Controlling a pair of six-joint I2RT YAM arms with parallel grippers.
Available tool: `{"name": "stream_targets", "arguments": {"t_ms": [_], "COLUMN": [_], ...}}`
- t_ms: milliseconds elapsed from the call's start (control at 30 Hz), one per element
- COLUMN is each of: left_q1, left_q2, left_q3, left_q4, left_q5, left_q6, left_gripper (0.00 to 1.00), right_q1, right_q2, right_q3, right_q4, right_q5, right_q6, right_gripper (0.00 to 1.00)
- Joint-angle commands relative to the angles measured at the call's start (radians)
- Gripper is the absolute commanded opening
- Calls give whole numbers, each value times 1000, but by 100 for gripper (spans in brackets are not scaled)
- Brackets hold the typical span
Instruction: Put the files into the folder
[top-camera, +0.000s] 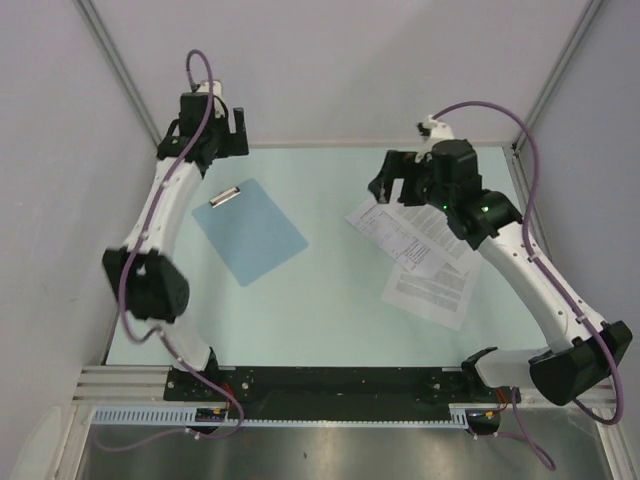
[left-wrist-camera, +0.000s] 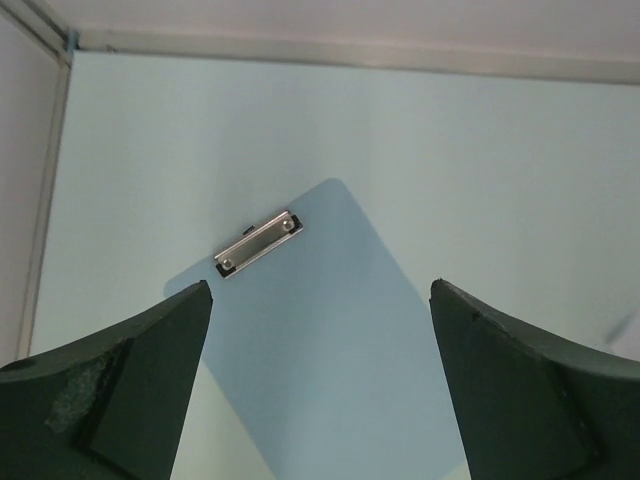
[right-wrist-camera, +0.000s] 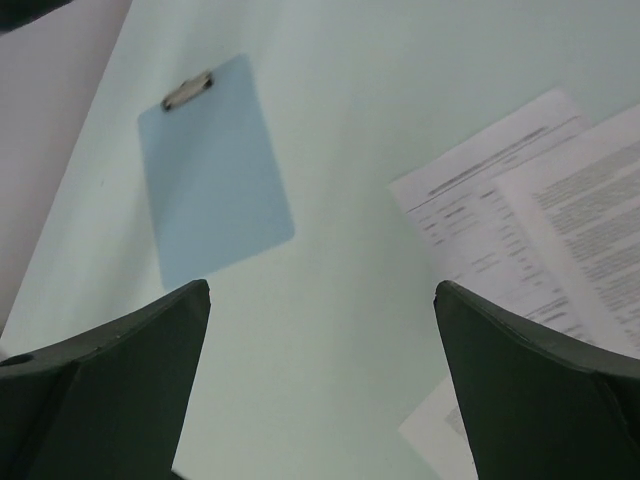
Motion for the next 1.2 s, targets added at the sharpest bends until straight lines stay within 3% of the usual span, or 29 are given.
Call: {"name": "stream_targets", "arguments": {"t_ms": [0,200,233,367,500,867,1167], "left_q1": [101,170,178,216,238,238,247], "left_q2": [265,669,687,708,753,758,759], "left_q3": [206,614,621,503,492,302,267], "left_q4": [-25,-95,-83,100,118,198,116], "left_q5": [37,21,46,173,263,322,290], "left_q6": [10,-9,-16,-148,-260,-394,-382], "left_gripper": [96,95,95,87,73,63,65], "right_q1": [139,202,200,188,168,180,190], "right_q2": [-8,-58,-67,-66,-61,-41,-26], "right_q3": [-5,-108,-123,-137,-137,-139,-151], "right_q4": [-23,-27,-28,-33,-27,-7,-7], "right_q5": [-77,-40,-32,0,0,-64,-55], "right_q6": [-50,-60,-63,-86,-93,-49,-40], "right_gripper": [100,100,100,100,100,100,100]}}
